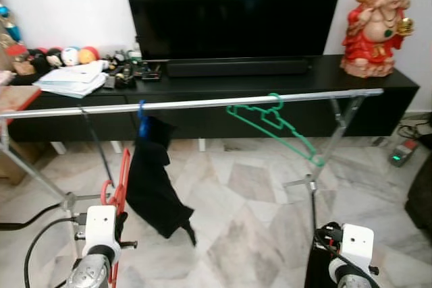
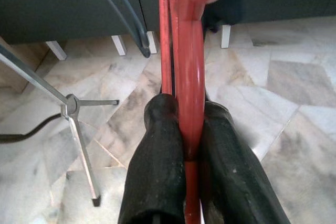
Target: Hang hanger
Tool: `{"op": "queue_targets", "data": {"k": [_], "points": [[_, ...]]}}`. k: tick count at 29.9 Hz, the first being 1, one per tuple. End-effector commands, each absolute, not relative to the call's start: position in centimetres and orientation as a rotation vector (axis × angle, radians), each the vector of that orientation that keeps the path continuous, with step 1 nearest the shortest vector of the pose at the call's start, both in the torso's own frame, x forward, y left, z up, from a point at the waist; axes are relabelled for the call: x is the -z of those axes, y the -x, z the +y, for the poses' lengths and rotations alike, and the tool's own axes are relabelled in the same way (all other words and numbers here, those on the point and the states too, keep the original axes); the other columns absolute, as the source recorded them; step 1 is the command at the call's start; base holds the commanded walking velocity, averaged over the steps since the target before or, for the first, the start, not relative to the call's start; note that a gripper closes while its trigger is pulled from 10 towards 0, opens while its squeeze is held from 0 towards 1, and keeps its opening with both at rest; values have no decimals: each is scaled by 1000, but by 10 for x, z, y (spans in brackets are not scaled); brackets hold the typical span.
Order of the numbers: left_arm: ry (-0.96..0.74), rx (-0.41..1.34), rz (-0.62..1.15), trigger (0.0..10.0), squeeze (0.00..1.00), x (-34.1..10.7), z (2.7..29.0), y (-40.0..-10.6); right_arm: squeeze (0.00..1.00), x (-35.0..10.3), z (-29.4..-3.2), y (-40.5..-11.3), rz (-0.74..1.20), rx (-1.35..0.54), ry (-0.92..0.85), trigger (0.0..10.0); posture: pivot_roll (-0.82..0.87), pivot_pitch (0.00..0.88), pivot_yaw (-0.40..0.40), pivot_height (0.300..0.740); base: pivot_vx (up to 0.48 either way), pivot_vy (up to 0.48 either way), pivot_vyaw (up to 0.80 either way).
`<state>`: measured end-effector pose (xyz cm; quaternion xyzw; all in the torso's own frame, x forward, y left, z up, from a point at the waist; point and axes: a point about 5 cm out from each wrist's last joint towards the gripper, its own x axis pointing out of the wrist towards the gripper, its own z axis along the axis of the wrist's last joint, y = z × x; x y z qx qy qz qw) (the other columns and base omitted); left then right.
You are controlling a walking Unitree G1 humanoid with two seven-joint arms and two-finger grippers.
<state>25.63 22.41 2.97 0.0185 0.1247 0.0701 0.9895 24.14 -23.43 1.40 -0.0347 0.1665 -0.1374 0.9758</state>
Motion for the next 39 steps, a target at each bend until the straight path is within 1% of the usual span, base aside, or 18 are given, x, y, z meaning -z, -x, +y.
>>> {"op": "queue_targets", "data": {"k": [1, 5, 19, 34, 39], "points": [[-28, -136, 253, 10000, 0, -29, 222, -256, 0, -14, -237, -241, 335, 288, 63, 10000, -17, 0, 64, 740, 0, 480, 0], [-28, -135, 252, 10000, 0, -30, 222, -257, 0, -14, -236, -242, 335, 281, 65, 10000, -16, 0, 63, 740, 0, 442, 0], [-27, -123, 259, 10000, 0, -29, 222, -253, 0, -14, -235, -241, 339, 275, 61, 10000, -11, 0, 62, 740, 0, 0, 0], [26, -146, 288, 10000, 0, -23, 226, -244, 0, -14, -231, -246, 338, 269, 50, 10000, 9, 0, 51, 740, 0, 0, 0], [38, -152, 286, 10000, 0, -24, 226, -246, 0, -16, -229, -250, 334, 261, 49, 10000, 7, 0, 51, 740, 0, 408, 0]]}}
